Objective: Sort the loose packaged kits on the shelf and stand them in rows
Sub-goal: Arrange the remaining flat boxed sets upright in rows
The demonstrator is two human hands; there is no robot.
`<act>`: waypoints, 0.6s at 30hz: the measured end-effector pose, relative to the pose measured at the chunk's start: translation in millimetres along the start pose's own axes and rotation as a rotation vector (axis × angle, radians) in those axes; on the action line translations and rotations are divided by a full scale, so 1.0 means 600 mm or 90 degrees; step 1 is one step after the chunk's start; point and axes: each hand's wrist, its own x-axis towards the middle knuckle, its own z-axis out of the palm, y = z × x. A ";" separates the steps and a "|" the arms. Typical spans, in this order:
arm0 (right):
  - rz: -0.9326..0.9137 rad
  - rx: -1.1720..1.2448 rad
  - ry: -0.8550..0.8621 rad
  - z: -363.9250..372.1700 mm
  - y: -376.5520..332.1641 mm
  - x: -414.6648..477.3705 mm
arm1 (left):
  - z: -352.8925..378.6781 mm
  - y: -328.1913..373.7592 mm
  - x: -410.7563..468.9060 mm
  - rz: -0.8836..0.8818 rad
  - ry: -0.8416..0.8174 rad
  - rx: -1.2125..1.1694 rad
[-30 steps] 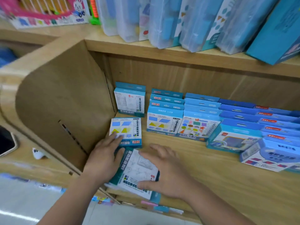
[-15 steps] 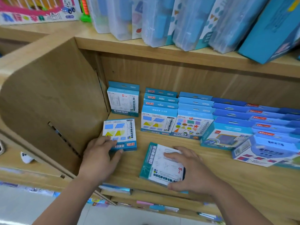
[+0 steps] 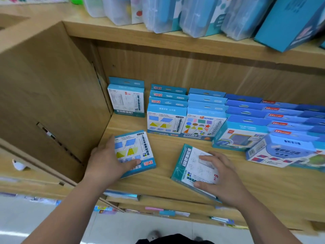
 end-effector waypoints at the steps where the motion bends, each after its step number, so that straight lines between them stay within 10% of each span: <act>1: 0.005 -0.003 0.019 0.006 -0.003 0.000 | -0.002 0.003 -0.001 0.001 -0.025 -0.023; 18: 0.091 -0.063 0.026 -0.007 -0.033 0.009 | -0.001 0.041 -0.051 0.043 -0.197 -0.146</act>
